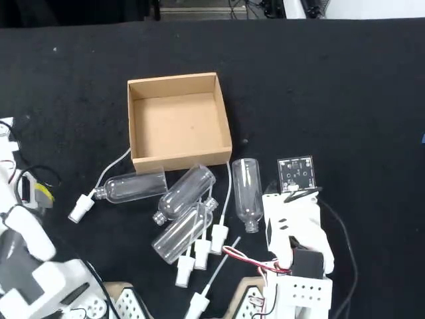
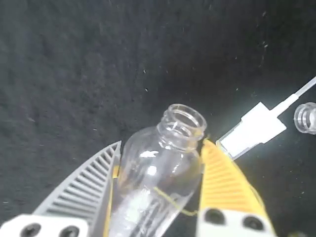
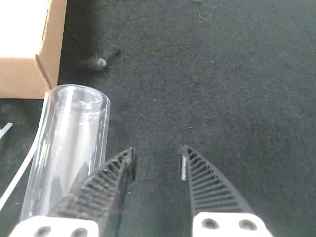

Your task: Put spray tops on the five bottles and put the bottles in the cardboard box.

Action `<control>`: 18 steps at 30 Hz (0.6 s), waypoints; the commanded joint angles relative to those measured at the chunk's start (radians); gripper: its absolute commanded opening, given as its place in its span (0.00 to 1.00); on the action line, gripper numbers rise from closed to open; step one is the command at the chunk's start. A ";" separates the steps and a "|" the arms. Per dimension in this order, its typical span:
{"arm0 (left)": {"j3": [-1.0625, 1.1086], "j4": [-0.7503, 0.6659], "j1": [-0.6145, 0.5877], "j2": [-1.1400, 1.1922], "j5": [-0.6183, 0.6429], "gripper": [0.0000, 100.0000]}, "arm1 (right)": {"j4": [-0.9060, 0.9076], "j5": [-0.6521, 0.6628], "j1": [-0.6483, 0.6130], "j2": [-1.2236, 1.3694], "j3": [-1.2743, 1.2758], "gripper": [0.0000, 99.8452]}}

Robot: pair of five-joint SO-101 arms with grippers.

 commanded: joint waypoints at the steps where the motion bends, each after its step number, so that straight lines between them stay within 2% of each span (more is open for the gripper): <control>1: -0.068 0.009 -0.065 0.104 0.018 0.26 | -0.020 0.002 -0.011 -0.101 -0.004 0.13; 5: -0.145 0.017 -0.120 0.189 -0.015 0.27 | -0.020 0.002 -0.011 -0.101 -0.004 0.13; 7: -0.186 0.017 -0.125 0.212 -0.117 0.27 | -0.020 0.002 -0.012 -0.101 -0.004 0.13; 11: -0.213 0.018 -0.114 0.213 -0.404 0.27 | -0.020 0.002 -0.012 -0.101 -0.004 0.14; 13: -0.211 0.018 -0.107 0.222 -0.497 0.27 | -0.020 0.002 -0.012 -0.101 -0.004 0.14; 18: -0.211 0.014 -0.081 0.227 -0.523 0.27 | -0.020 0.002 -0.012 -0.101 -0.004 0.14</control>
